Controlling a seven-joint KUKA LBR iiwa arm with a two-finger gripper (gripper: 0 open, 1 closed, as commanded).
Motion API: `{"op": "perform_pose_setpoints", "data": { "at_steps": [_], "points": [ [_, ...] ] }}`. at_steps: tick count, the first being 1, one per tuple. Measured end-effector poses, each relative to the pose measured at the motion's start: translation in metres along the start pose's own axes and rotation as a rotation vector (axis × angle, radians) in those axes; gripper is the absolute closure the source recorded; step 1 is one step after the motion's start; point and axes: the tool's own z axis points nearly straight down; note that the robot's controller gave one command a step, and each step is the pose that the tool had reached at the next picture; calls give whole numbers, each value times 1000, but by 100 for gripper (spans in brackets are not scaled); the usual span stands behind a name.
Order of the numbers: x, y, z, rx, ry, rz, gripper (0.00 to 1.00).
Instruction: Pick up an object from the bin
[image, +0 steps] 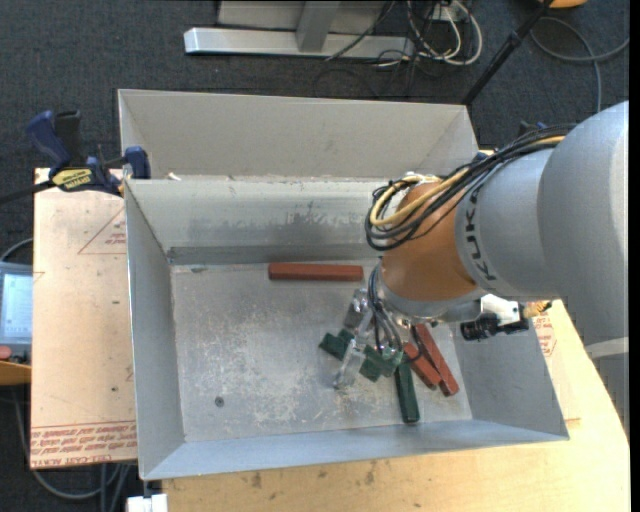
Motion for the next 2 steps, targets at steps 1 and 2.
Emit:
{"op": "perform_pose_setpoints", "data": {
  "at_steps": [1, 2],
  "points": [
    [0, 1, 0, -1, -2, 0, 0],
    [-1, 1, -1, -2, -3, 1, 100]
  ]
}}
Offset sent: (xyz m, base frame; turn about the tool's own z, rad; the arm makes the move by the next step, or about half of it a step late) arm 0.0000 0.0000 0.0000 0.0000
